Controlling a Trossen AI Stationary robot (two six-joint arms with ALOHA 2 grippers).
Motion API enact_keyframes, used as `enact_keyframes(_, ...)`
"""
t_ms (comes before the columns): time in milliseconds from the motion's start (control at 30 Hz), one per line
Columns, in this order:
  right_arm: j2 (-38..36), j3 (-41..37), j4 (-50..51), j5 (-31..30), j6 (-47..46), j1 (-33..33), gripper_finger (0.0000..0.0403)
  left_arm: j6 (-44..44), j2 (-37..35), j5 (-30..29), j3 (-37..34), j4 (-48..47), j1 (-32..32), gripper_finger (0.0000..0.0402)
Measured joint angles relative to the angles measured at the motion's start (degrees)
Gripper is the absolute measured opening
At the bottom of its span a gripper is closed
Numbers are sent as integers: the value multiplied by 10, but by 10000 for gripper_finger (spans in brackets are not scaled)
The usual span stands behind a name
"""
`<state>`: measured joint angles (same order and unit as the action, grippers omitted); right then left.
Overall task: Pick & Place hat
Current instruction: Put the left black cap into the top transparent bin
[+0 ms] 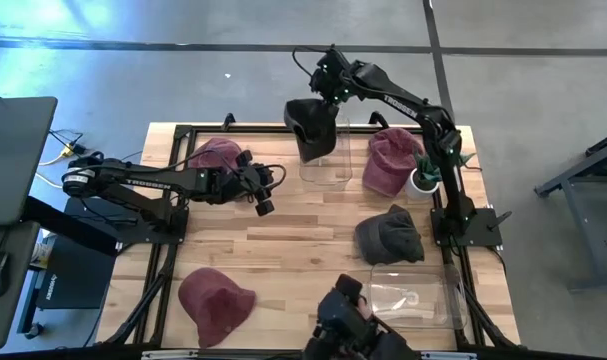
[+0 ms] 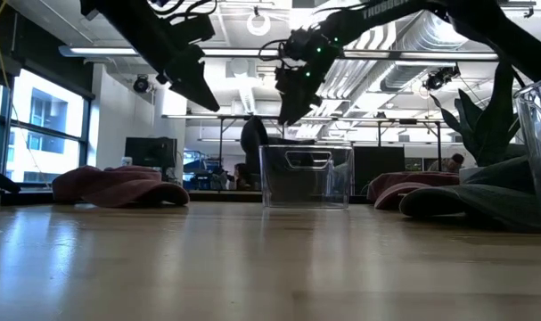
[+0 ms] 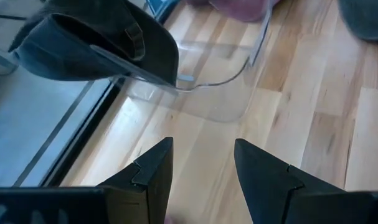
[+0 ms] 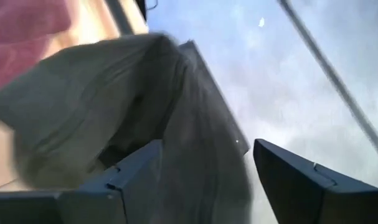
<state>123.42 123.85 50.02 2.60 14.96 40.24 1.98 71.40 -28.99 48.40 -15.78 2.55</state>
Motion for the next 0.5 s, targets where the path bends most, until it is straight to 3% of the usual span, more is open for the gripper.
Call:
enact_keyframes(133,27,0,-36,-4,24,7,269,0,0,1,0,-10,0,163)
enact_keyframes(300,61,0,-45,29,64,10,262,0,0,1,0,-11,0,163)
enact_keyframes(400,69,0,-57,7,71,10,240,-1,0,1,0,-11,0,163)
enact_keyframes(500,71,0,-59,-16,72,10,192,-2,0,1,0,-11,0,163)
